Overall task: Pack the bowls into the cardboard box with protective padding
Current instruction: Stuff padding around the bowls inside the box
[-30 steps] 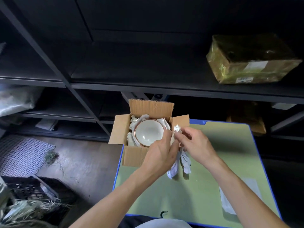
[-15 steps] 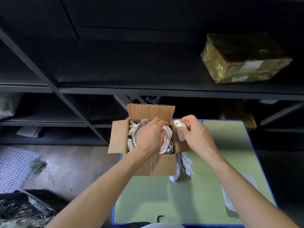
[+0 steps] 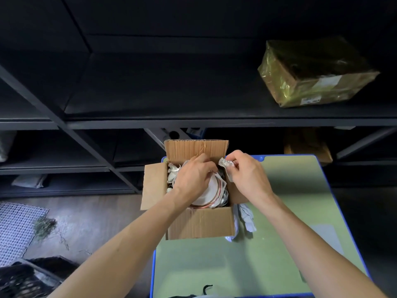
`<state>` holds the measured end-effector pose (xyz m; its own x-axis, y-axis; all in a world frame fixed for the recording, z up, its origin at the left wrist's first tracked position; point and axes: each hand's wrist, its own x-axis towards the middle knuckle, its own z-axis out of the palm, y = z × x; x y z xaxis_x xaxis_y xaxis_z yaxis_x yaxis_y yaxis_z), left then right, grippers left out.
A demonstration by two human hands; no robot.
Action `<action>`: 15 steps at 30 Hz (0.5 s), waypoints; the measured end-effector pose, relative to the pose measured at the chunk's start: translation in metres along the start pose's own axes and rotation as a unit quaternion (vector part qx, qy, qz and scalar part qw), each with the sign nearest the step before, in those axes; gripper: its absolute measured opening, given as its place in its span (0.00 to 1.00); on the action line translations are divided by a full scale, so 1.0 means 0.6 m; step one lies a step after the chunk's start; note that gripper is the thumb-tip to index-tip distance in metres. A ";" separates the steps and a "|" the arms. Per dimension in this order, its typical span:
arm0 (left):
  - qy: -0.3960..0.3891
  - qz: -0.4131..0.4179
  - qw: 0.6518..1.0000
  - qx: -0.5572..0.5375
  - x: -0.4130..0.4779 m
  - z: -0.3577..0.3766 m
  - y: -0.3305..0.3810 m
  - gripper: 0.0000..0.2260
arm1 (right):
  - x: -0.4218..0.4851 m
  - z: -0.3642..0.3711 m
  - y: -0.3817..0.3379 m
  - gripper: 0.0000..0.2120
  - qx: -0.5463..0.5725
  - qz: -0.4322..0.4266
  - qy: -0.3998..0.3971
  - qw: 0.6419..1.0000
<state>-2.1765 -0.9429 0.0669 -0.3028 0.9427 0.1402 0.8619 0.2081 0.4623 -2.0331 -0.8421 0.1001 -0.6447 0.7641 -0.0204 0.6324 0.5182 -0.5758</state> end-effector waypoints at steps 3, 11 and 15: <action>0.015 -0.004 1.000 -0.014 -0.007 0.004 -0.004 0.07 | 0.003 0.006 -0.003 0.05 -0.009 -0.011 0.012 1.000; 0.028 -0.033 0.999 -0.031 -0.012 0.005 -0.006 0.04 | -0.001 0.029 -0.003 0.06 -0.023 -0.048 0.025 0.998; 0.019 -0.046 0.998 -0.040 -0.009 0.002 -0.005 0.04 | 0.003 0.044 -0.006 0.04 -0.055 -0.052 0.054 0.996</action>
<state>-2.1768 -0.9485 0.0640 -0.3967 0.9092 0.1265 0.7945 0.2711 0.5433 -2.0479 -0.8524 0.0804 -0.6632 0.7376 0.1269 0.6114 0.6317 -0.4765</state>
